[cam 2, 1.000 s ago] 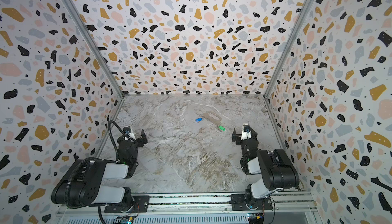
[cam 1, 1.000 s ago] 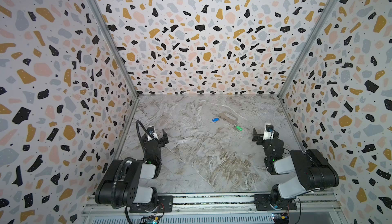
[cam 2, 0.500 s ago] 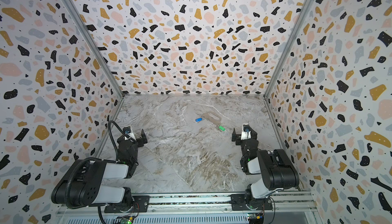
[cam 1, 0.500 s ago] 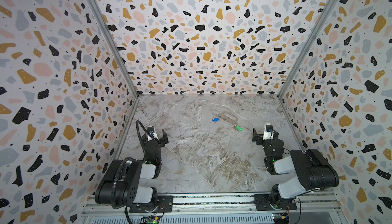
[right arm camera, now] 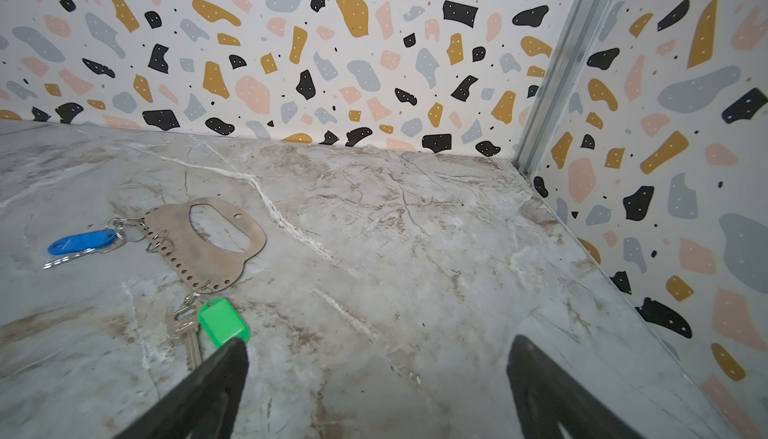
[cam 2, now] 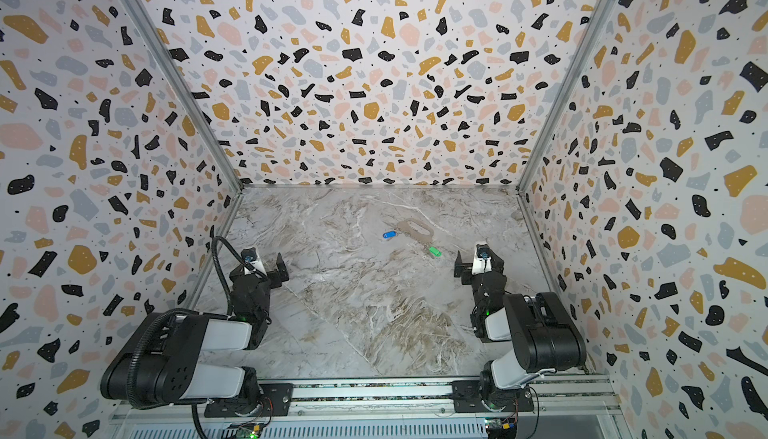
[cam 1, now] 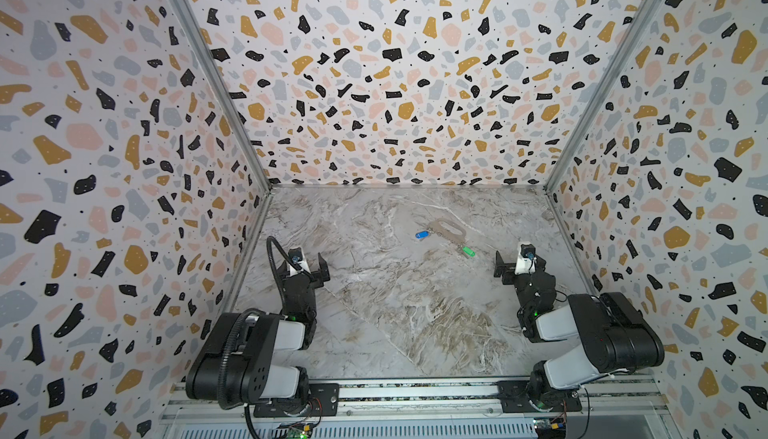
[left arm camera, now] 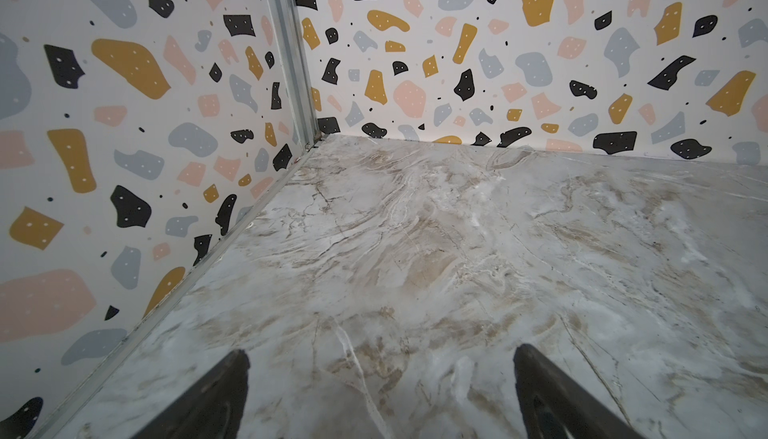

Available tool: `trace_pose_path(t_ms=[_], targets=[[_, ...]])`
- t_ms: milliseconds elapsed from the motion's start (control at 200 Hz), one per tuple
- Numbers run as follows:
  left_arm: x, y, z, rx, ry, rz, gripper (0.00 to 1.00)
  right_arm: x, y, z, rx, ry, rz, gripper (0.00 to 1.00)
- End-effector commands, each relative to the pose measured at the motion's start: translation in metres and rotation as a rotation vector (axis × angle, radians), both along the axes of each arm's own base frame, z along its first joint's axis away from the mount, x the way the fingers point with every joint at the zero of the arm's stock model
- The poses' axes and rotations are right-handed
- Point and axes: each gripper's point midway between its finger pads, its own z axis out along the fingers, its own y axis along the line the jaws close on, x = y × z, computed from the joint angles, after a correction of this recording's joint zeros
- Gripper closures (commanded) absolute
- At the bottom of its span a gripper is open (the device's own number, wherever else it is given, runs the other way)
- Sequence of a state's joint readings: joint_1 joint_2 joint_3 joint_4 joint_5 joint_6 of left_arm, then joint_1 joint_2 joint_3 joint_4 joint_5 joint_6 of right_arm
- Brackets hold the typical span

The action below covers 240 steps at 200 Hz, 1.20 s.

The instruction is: Remove the keys from the keyring

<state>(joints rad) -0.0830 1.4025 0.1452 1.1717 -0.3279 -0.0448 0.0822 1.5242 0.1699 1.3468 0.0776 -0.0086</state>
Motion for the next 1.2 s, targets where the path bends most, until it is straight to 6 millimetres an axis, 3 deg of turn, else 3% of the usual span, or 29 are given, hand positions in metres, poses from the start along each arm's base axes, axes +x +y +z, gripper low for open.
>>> trace_pose_path(t_ms=[0,175,280,446,596,706,886,1196], targets=[[0.006,0.001,0.024,0.001,-0.063,0.022,0.01,-0.001,-0.002,0.014,0.005,-0.048,-0.008,0.01],[0.015,0.006,0.057,-0.013,-0.033,0.066,0.0,0.008,0.007,0.03,-0.038,0.009,-0.008,0.01],[0.023,-0.018,0.082,-0.059,-0.029,-0.033,0.01,0.022,0.022,0.04,-0.037,0.084,-0.001,0.01],[0.026,-0.083,0.101,-0.132,-0.025,-0.212,0.03,0.043,0.07,0.038,0.04,0.218,0.131,0.0],[0.037,-0.152,0.089,-0.158,0.072,-0.367,0.08,0.072,0.129,0.03,0.072,0.377,0.273,0.0],[0.05,-0.197,0.075,-0.124,0.181,-0.454,0.14,0.097,0.151,0.018,0.099,0.504,0.295,0.02],[0.062,-0.241,0.066,-0.137,0.245,-0.543,0.17,0.116,0.148,-0.012,0.122,0.663,0.276,0.06],[0.07,-0.263,0.059,-0.159,0.256,-0.589,0.17,0.108,0.142,-0.064,0.158,0.828,0.294,0.1]])
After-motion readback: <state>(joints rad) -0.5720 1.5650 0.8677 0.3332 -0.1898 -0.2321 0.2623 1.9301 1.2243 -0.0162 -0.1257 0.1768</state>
